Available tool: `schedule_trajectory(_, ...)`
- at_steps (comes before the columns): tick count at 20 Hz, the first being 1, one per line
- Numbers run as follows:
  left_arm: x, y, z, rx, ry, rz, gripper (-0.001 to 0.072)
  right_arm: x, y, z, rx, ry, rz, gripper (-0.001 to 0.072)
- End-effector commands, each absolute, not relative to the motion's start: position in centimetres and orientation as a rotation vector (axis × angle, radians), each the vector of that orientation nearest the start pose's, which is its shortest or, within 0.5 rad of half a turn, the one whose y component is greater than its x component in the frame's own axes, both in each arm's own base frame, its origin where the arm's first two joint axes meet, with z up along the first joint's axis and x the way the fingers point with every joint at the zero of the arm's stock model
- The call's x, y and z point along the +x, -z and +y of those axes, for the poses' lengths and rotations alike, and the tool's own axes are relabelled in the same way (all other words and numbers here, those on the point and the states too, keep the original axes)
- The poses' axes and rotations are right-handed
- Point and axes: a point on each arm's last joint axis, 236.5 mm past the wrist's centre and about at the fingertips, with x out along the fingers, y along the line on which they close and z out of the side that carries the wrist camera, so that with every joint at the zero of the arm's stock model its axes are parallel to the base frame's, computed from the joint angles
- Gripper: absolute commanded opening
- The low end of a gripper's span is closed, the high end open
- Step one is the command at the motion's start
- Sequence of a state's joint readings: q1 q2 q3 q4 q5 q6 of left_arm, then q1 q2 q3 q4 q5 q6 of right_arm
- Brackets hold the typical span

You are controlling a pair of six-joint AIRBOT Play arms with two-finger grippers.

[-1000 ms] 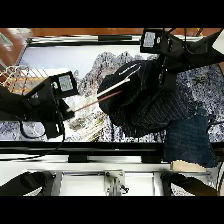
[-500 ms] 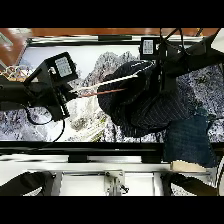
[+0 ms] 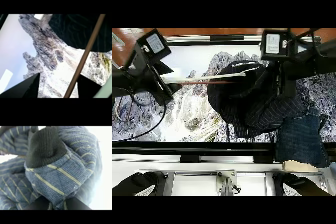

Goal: Fold the shirts.

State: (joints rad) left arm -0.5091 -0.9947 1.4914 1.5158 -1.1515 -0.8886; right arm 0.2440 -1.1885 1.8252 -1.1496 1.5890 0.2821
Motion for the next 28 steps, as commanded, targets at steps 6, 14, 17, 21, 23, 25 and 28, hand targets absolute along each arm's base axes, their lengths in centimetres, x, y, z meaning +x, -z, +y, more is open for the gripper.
schedule_trajectory(6, 35.2, -34.3, -17.9, 0.787, 0.582, 0.238, 0.0621, 32.5, -28.7, 16.8, -0.840, -0.978, 0.496, 0.0110)
schedule_trajectory(14, 33.2, -43.8, -14.2, 0.790, 0.414, 0.048, 0.0671, 33.3, -28.3, 15.4, -0.768, -0.879, 0.574, 0.0109)
schedule_trajectory(17, 32.3, -45.2, -12.0, 0.733, 0.343, 0.039, 0.0670, 33.3, -28.3, 15.3, -0.752, -0.869, 0.584, 0.0109)
schedule_trajectory(21, 31.8, -42.7, -8.3, 0.411, 0.251, 0.228, 0.0666, 33.3, -28.2, 15.2, -0.676, -0.834, 0.625, 0.0109)
schedule_trajectory(23, 31.1, -34.8, -9.8, 0.270, 0.330, 0.513, 0.0667, 33.4, -28.2, 14.9, -0.639, -0.805, 0.646, 0.0109)
schedule_trajectory(25, 30.0, -27.0, -16.1, 0.090, 0.543, 0.697, 0.0668, 33.8, -28.2, 14.5, -0.612, -0.769, 0.660, 0.0109)
schedule_trajectory(28, 30.6, -19.0, -25.3, -0.316, 0.694, 0.738, 0.0677, 34.1, -28.3, 14.4, -0.580, -0.745, 0.661, 0.0109)
